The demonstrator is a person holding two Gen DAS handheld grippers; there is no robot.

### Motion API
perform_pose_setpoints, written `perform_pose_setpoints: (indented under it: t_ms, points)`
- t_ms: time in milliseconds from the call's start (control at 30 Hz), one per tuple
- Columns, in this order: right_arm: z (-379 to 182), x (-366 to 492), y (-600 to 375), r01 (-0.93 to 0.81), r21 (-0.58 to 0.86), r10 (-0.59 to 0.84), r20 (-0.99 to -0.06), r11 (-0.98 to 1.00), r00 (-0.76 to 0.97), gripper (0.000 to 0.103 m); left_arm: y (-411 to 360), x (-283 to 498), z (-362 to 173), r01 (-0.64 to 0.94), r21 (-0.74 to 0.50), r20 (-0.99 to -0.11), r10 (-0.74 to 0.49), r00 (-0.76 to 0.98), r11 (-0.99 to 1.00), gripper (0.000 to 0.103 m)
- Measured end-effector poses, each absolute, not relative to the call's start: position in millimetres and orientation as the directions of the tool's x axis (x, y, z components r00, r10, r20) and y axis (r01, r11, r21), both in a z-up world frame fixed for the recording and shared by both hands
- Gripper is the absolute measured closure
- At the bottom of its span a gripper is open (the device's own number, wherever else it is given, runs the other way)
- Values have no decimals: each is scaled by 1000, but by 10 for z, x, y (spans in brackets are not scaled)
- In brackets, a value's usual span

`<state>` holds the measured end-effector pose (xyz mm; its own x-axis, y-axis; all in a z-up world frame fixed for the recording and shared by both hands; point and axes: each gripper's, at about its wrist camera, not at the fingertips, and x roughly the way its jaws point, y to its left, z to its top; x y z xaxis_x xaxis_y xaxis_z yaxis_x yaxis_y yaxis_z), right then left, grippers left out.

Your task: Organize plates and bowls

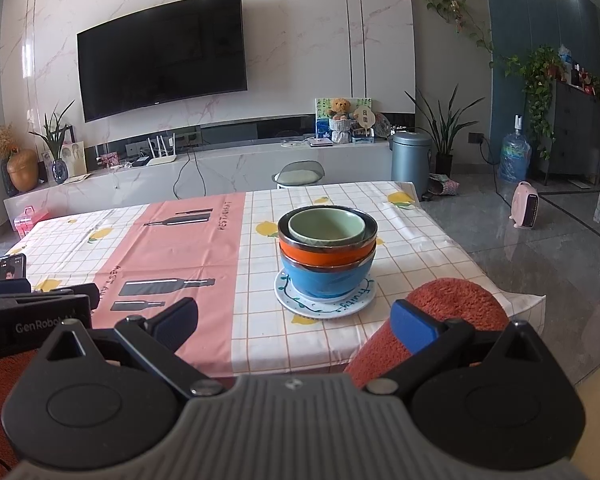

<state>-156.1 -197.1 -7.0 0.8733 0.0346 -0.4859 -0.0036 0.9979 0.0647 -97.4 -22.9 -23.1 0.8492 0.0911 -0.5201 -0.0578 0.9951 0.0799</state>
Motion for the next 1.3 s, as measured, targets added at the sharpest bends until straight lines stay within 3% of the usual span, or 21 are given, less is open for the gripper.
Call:
perform_pose_setpoints:
  t_ms: [1300]
  points:
    - [-64,-1526,-2013,24,73,17,-510,997,860,3,-211,-978,-172,-56,71,-519,85,851,996,14]
